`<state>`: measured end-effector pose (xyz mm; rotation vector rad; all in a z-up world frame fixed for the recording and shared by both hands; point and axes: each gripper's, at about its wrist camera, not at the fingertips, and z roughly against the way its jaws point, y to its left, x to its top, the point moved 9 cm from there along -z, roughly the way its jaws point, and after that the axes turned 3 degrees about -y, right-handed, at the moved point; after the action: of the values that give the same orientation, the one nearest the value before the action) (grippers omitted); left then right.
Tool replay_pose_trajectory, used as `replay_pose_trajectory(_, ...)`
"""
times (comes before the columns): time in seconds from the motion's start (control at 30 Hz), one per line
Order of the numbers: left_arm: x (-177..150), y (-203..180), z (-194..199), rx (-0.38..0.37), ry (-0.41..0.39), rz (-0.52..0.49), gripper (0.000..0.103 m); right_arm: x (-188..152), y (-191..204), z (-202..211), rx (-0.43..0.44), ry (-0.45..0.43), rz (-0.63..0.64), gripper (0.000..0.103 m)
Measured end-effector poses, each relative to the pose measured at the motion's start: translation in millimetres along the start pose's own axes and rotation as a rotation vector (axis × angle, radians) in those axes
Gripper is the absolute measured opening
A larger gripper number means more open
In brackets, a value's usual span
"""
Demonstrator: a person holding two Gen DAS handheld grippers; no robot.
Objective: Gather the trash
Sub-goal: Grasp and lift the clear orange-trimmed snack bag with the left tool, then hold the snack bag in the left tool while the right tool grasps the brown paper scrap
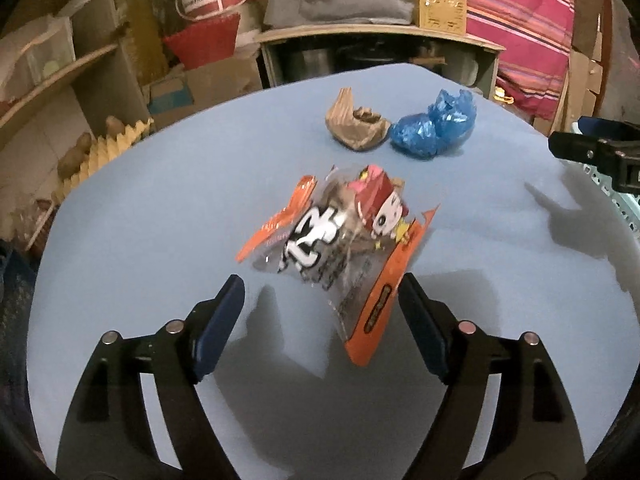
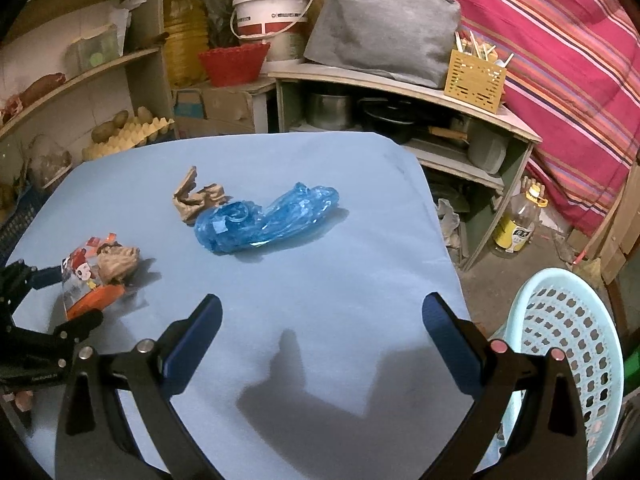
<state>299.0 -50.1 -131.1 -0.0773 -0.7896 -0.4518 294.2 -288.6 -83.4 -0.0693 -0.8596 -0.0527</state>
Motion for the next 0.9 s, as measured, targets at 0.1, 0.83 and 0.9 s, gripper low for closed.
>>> replay_pose_trajectory(0.1, -0.9, -5.9, -6.1, -0.046, 0.025, -0.010, 0.037, -0.8, -0.9, -0.6, -0.001, 0.004, -0.003, 0.098)
replay_pose_trajectory(0.83, 28.4, 0.4, 58.6, 0.041, 0.019, -0.170, 0.005, 0.2, 11.2, 0.2, 0.018, -0.003, 0.004, 0.098)
replay_pose_trajectory(0.9, 28.2, -5.6, 64.5, 0.040, 0.027, -0.182, 0.005, -0.4, 10.5, 0.0, 0.021, -0.001, 0.000, 0.098)
